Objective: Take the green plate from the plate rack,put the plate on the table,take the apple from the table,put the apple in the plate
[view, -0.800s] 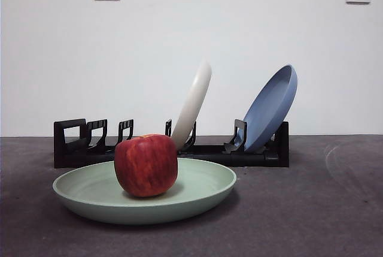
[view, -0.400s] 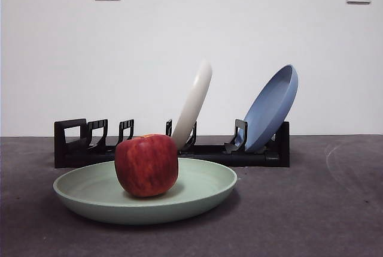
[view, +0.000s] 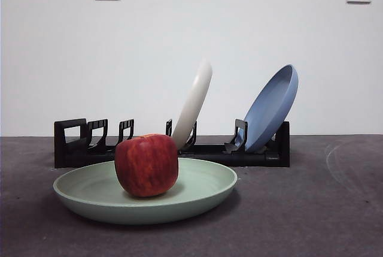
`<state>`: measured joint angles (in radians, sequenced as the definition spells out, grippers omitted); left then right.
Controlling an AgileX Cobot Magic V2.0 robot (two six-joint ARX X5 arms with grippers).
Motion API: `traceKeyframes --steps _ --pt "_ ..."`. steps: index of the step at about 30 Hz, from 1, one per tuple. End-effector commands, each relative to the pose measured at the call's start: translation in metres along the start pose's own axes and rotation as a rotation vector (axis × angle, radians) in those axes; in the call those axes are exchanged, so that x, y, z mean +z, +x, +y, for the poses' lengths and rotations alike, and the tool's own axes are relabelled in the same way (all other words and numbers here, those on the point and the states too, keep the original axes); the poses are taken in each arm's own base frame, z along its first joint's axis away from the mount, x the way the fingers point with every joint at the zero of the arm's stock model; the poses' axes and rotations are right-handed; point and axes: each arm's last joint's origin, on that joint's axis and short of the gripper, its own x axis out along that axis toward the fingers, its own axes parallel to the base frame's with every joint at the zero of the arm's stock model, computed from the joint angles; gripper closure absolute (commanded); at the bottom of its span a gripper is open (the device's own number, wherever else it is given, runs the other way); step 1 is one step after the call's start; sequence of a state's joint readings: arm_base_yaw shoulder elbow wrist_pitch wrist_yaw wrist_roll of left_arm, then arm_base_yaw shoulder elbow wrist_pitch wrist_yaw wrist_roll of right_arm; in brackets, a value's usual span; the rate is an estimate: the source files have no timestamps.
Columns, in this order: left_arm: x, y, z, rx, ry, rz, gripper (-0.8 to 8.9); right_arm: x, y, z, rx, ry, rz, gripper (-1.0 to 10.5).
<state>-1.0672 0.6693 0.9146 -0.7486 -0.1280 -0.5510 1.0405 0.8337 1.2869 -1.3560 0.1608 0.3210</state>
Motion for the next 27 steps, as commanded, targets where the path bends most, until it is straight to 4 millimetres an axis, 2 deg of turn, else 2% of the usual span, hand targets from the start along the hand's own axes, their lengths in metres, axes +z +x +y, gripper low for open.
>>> traceKeyframes --steps 1,17,21,23,27 --pt "0.000 0.002 0.000 0.001 -0.005 -0.004 8.18 -0.003 0.002 -0.001 -0.013 -0.013 0.027 9.5" --pt "0.001 0.014 -0.001 0.035 -0.005 0.033 8.18 -0.003 0.002 -0.001 -0.013 -0.013 0.027 9.5" --pt "0.008 0.004 0.012 0.096 0.070 -0.042 8.18 -0.003 0.002 -0.001 -0.014 -0.013 0.027 9.5" --pt "0.012 -0.003 0.020 0.141 0.031 -0.104 8.18 -0.003 0.002 -0.001 -0.013 -0.013 0.027 9.5" --pt "0.019 -0.028 0.041 0.296 -0.066 -0.278 8.18 -0.003 0.002 -0.001 -0.023 -0.013 0.024 9.5"
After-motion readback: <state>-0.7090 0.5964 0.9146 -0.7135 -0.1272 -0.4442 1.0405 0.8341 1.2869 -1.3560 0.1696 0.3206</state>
